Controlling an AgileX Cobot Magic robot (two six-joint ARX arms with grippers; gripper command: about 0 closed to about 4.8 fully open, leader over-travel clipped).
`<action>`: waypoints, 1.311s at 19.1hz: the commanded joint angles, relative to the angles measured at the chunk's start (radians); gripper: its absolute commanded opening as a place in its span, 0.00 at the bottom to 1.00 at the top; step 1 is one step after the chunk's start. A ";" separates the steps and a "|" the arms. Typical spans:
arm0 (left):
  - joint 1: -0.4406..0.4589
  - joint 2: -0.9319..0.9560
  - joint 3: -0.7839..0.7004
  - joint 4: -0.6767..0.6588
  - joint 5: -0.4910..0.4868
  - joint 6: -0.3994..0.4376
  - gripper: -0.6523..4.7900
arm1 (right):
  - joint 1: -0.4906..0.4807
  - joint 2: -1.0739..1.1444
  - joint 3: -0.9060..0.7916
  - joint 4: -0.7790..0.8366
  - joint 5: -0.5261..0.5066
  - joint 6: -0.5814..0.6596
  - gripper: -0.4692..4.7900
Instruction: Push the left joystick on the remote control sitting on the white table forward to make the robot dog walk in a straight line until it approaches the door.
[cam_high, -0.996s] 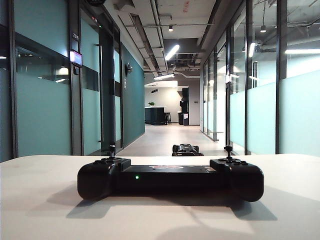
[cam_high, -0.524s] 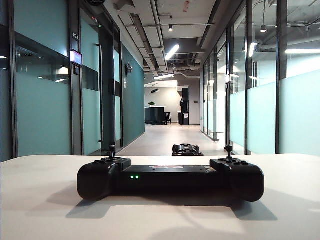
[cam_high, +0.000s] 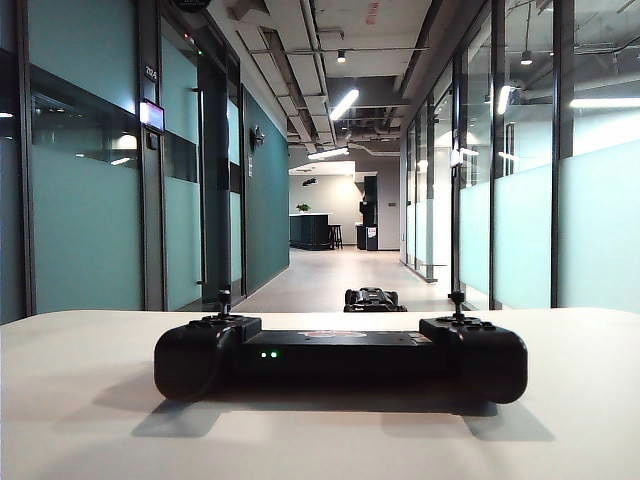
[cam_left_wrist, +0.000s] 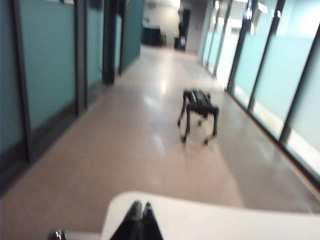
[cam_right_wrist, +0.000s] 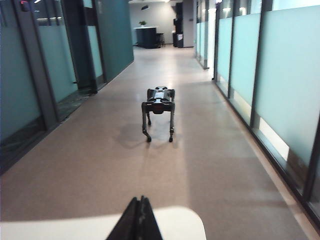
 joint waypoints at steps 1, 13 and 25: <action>-0.001 0.091 0.056 -0.008 0.058 -0.019 0.11 | 0.001 0.105 0.102 0.000 -0.029 0.060 0.08; -0.061 0.598 0.395 -0.143 0.187 -0.080 0.11 | 0.289 0.488 0.393 -0.306 -0.007 0.180 0.08; -0.468 0.932 0.522 -0.176 0.365 -0.015 0.11 | 0.573 0.783 0.533 -0.613 -0.024 0.313 0.08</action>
